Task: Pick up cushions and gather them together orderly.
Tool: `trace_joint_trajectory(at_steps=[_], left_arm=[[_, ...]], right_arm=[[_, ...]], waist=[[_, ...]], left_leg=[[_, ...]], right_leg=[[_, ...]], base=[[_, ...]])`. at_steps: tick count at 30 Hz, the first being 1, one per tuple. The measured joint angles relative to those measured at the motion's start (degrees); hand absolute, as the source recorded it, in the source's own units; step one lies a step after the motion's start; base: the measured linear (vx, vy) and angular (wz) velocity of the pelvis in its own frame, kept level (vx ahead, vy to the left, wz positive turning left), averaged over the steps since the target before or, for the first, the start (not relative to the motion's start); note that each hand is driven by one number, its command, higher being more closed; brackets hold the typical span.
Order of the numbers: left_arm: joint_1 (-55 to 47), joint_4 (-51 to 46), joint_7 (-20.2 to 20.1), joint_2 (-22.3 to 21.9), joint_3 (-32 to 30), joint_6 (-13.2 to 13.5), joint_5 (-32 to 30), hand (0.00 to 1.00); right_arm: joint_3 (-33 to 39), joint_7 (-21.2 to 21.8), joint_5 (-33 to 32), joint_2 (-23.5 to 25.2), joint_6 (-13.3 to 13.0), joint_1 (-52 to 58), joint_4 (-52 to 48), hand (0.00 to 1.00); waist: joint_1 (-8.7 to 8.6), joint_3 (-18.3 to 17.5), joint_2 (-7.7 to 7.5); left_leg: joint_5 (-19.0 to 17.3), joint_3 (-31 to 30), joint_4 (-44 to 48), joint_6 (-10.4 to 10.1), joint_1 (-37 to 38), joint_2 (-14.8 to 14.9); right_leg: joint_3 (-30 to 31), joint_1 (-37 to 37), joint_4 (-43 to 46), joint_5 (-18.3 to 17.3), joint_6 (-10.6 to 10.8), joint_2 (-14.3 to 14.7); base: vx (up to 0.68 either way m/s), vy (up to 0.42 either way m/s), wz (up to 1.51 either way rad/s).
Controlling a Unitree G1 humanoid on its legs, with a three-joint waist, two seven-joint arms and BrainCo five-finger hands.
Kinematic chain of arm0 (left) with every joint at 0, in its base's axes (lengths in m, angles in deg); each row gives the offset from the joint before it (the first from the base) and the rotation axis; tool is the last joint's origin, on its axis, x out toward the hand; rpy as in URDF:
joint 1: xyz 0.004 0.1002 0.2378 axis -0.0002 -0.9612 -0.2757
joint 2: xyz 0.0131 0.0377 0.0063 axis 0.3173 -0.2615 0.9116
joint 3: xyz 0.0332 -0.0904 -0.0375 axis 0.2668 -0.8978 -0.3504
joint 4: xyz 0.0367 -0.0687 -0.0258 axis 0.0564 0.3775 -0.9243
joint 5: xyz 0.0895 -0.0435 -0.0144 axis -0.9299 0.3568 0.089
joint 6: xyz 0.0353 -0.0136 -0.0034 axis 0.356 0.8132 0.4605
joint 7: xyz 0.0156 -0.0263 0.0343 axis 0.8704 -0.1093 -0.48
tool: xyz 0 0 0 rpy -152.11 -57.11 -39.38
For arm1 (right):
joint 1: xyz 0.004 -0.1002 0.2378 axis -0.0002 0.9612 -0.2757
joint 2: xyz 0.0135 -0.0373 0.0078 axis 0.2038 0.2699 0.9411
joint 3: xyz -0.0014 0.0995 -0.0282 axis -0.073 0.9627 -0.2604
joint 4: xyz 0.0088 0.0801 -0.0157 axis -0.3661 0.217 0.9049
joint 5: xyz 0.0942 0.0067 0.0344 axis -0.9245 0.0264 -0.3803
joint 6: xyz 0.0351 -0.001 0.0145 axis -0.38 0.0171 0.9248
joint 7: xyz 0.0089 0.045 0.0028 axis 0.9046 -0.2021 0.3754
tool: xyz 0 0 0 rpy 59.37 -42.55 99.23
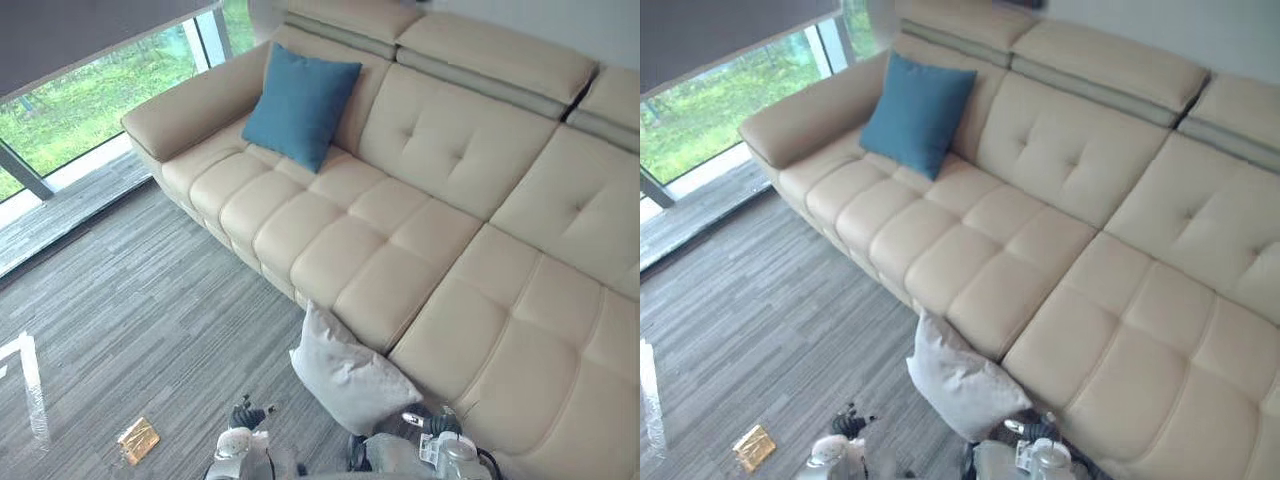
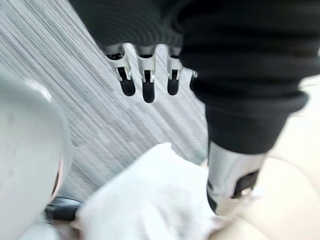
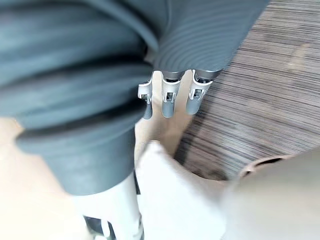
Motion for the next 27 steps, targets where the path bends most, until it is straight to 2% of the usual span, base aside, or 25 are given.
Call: trace_joint_trajectory(at_steps=[1, 2, 3, 4, 5, 6, 8, 12, 15, 20, 21, 23, 24, 25, 26, 27], left_arm=[[0.3, -0.2, 0.0, -0.2, 0.1, 0.0, 0.1, 0.00], [0.4, -0.2, 0.1, -0.4, 0.1, 0.0, 0.1, 0.00], [0.5, -0.2, 0.1, -0.4, 0.1, 0.0, 0.1, 0.00], [0.7, 0.0, 0.2, -0.5, 0.1, 0.0, 0.2, 0.00], [0.5, 0.2, 0.2, -0.8, 0.2, 0.0, 0.2, 0.00], [0.6, 0.5, 0.2, -1.1, 0.2, 0.1, 0.2, 0.00], [0.7, 1.4, 0.2, -0.6, 0.2, 0.0, 0.2, 0.00], [0.8, 2.3, 0.1, 0.0, 0.2, 0.2, -0.4, 0.00], [0.8, 3.5, 0.1, 0.0, 0.8, 0.3, -1.7, 0.00], [1.3, 4.5, 0.1, -0.2, 0.9, 0.4, -1.7, 0.00], [1.4, 4.6, 0.1, -0.3, 0.9, 0.4, -1.8, 0.00], [1.3, 4.4, 0.2, -0.4, 0.8, 0.4, -1.7, 0.00], [1.3, 4.3, 0.2, -0.2, 0.8, 0.4, -1.7, 0.00], [1.3, 4.2, 0.2, -0.1, 0.8, 0.4, -1.6, 0.00], [1.3, 4.3, 0.2, -0.1, 0.8, 0.3, -1.6, 0.00], [1.3, 4.5, 0.2, -0.1, 0.8, 0.2, -1.6, 0.00]], right_arm=[[-0.1, -0.1, 0.0, 0.1, 0.0, -0.3, 0.0, 0.00], [-0.2, -0.3, -0.7, 0.2, 0.1, -0.2, 0.0, 0.00], [-0.2, -0.4, -1.0, 0.3, 0.1, -0.1, 0.1, 0.00], [-0.3, -0.7, -1.0, 0.4, 0.3, 0.0, 0.1, 0.00], [-0.4, -0.7, -1.0, 0.2, 0.3, 0.3, 0.0, 0.00], [-0.4, -0.8, -1.0, 0.1, 0.3, 0.4, 0.0, 0.00], [-0.5, -0.7, -1.0, 0.4, 0.3, 1.1, -0.1, 0.00], [-0.8, -0.6, 0.3, 1.6, 0.8, 2.1, -0.1, 0.00], [-2.3, -0.5, 1.4, 1.6, 1.0, 2.1, 0.0, 0.00], [-2.6, -0.4, 1.6, 1.5, 1.1, 1.6, 0.1, 0.00], [-3.1, -0.4, 1.9, 1.4, 1.2, 1.2, 0.1, 0.00], [-3.9, -0.4, 2.1, 1.1, 1.3, 0.2, 0.0, 0.00], [-4.6, -0.4, 2.9, 1.2, 1.4, 0.0, 0.0, 0.00], [-4.6, -0.4, 3.1, 1.4, 1.4, 0.3, 0.2, 0.00], [-4.5, -0.4, 3.1, 1.3, 1.2, 0.2, 0.0, 0.00], [-4.5, -0.4, 3.2, 1.3, 0.7, 0.4, -0.1, 0.00]], waist=[[0.31, 0.1, -0.12], [0.80, 0.1, -0.20], [0.93, 0.1, -0.18], [1.06, -0.2, -0.14], [1.15, -0.7, 0.31], [1.16, -1.0, 0.73], [0.60, -2.3, -1.07], [0.98, -3.6, -2.29], [0.90, -4.6, -2.45], [1.03, -4.3, -1.77], [1.04, -4.1, -1.47], [1.50, -3.8, -0.60], [1.43, -3.6, -1.04], [1.66, -3.6, -1.03], [1.72, -3.5, -1.24], [1.33, -3.5, -0.53]], left_leg=[[0.0, -1.2, -1.7, 0.0, -1.5, 0.9], [0.1, -5.5, -4.9, -0.1, -3.1, 0.8], [0.2, -6.8, -5.8, -0.2, -3.3, 0.6], [0.5, -12.0, -9.1, -0.7, -3.7, -0.5], [1.8, -17.2, -12.5, -1.7, -3.5, -1.5], [3.9, -18.0, -12.6, -4.2, -3.5, -2.0], [3.8, -14.8, -13.1, -2.5, -2.9, -3.7], [3.4, -9.5, -14.2, -1.5, -1.8, -5.0], [3.8, -5.1, -16.6, -0.9, 0.1, -5.9], [4.2, 0.4, -18.7, -0.2, 1.7, -5.9], [4.4, 2.1, -19.4, 0.1, 2.3, -5.4], [4.9, 6.1, -20.7, 1.1, 2.6, -3.5], [5.0, 8.3, -21.2, 1.1, 3.4, -3.6], [5.0, 9.5, -21.3, 1.1, 4.1, -3.6], [5.0, 9.7, -21.4, 1.0, 5.0, -3.4], [5.3, 8.7, -22.1, 0.6, 5.8, -3.3]], right_leg=[[1.7, 0.0, 0.3, 0.0, 0.0, 0.0], [4.0, -0.3, 0.7, -0.2, 0.9, -0.1], [4.6, -0.4, 0.9, -0.4, 1.2, -0.2], [6.5, -1.2, 2.4, -1.1, 2.4, -0.2], [8.5, -2.6, 4.4, -2.1, 3.9, -0.2], [10.0, -3.4, 5.7, -2.8, 4.9, -0.3], [12.4, -3.8, 5.2, -2.6, 7.1, -2.4], [17.2, -3.9, 2.1, -0.8, 9.9, -4.0], [21.3, -3.8, -0.7, 1.2, 11.3, -4.6], [26.3, -5.3, -2.8, 3.9, 12.3, -4.0], [24.9, -6.9, -2.4, 5.2, 12.3, -3.6], [16.9, -9.2, -1.0, 6.9, 10.0, -4.1], [4.9, -10.6, 3.6, 4.7, 7.1, -7.1], [-1.1, -10.3, 4.7, 3.0, 6.0, -8.7], [-2.7, -9.6, 4.2, 3.0, 6.0, -9.0], [-2.4, -8.7, 3.2, 3.4, 5.5, -7.9]], base=[[0.11, 0.133, -0.89], [0.09, 0.123, -0.76], [0.06, 0.196, -0.79], [0.04, 0.228, -0.79], [0.05, 0.291, -0.91], [0.03, 0.312, -0.79], [0.04, 0.321, -0.47], [0.07, 0.253, -0.55], [0.06, 0.167, -0.63], [0.00, 0.073, -0.63], [-0.07, 0.015, -0.87], [-0.09, -0.027, -0.94], [-0.06, -0.065, -0.84], [-0.04, -0.108, -0.71], [-0.01, -0.123, -0.41], [-0.01, -0.145, -0.19]])
